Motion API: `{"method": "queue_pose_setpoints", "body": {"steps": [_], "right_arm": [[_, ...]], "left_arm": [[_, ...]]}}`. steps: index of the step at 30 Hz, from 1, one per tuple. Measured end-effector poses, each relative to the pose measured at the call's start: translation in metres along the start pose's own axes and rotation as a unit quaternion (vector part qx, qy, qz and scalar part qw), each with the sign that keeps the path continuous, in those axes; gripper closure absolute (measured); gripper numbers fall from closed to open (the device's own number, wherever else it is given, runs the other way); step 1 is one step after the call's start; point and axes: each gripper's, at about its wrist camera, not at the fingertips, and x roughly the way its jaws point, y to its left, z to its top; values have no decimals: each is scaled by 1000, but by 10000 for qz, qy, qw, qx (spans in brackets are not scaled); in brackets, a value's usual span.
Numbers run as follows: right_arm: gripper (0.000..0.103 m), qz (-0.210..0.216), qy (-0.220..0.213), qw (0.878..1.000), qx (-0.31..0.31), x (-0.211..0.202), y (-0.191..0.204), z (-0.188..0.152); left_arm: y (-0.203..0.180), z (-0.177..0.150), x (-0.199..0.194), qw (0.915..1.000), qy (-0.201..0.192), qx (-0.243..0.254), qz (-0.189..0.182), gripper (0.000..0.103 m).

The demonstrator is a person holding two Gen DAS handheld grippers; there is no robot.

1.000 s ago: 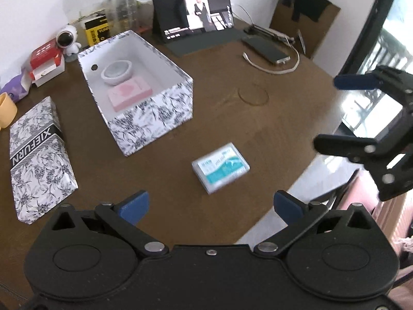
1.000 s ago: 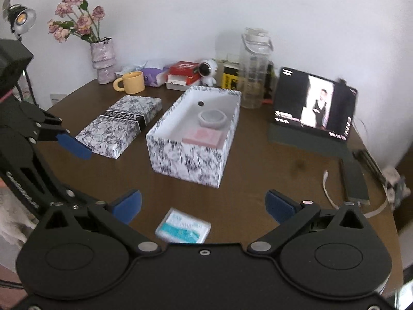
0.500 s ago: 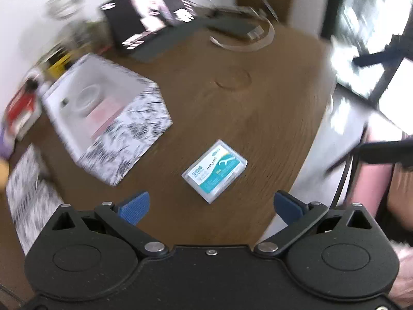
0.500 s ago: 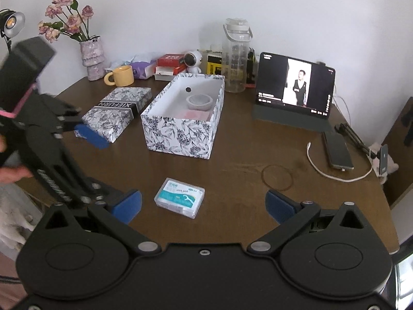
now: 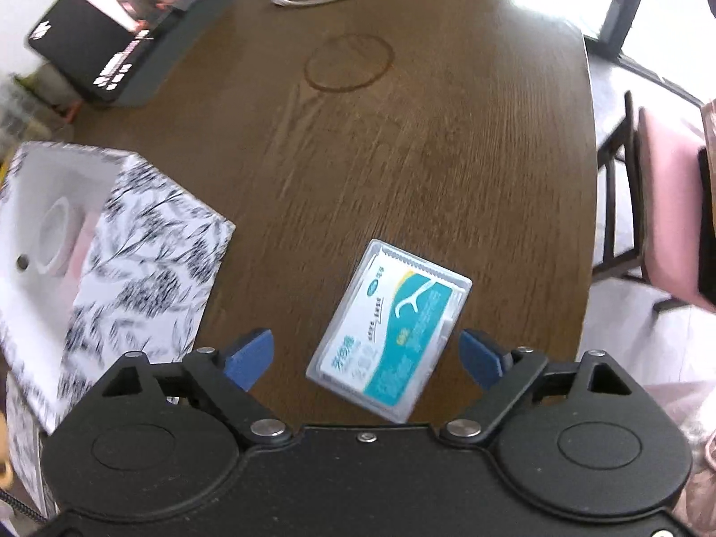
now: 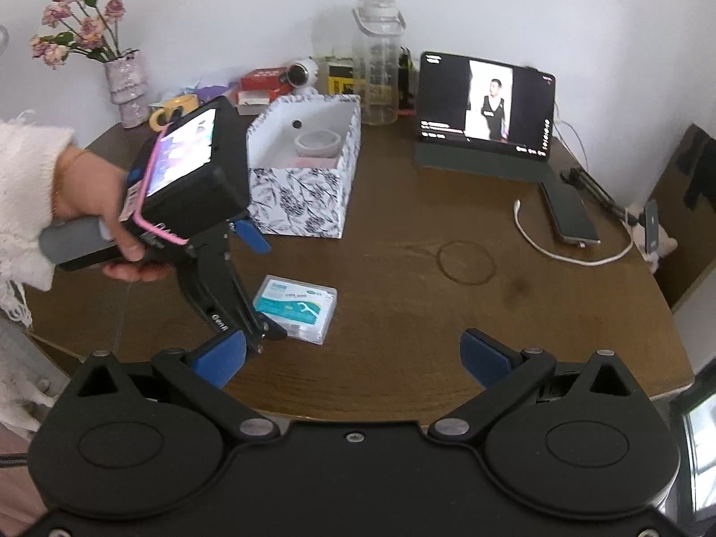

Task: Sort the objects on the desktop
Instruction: 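Move the left tool to the teal floss pick box and grasp it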

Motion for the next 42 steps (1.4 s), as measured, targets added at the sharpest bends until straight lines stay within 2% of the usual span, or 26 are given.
{"method": "queue_pose_setpoints", "body": {"steps": [3, 7, 8, 11, 15, 18, 22, 26, 31, 35, 38, 42], "right_arm": [[0, -39, 65, 9999, 102, 5, -2, -1], [0, -60, 156, 9997, 188, 13, -4, 0], [0, -50, 185, 9996, 183, 15, -3, 0], [0, 0, 281, 9995, 146, 22, 0, 3], [0, 46, 390, 9991, 156, 28, 2, 6], [0, 58, 432, 9989, 161, 31, 3, 8], [0, 50, 483, 9987, 133, 34, 6, 8], [0, 64, 516, 9986, 111, 35, 7, 8], [0, 137, 499, 9986, 93, 37, 7, 14], [0, 264, 413, 9988, 49, 39, 8, 27], [0, 438, 306, 9986, 6, 44, 9, 43], [0, 695, 178, 9974, 5, 55, 11, 68]], "left_arm": [[2, 5, 8, 9994, 111, 261, -209, 18], [-2, 8, 15, 9970, 239, 645, -343, 26], [-3, 8, 18, 9964, 287, 717, -337, 25], [-2, 8, 18, 9954, 291, 773, -475, 29], [1, 6, 18, 9935, 350, 795, -730, 42], [-2, 3, 15, 9928, 307, 911, -711, 43], [-9, -1, 13, 9926, 283, 1061, -521, 44], [-6, -2, 2, 9948, 123, 867, -528, 44], [14, 2, -42, 9961, -276, 631, -560, 44], [50, 0, -90, 9958, -725, 294, -485, 44], [82, -1, -120, 9948, -991, 210, -36, 44], [132, 5, -125, 9950, -930, 50, 367, 44]]}}
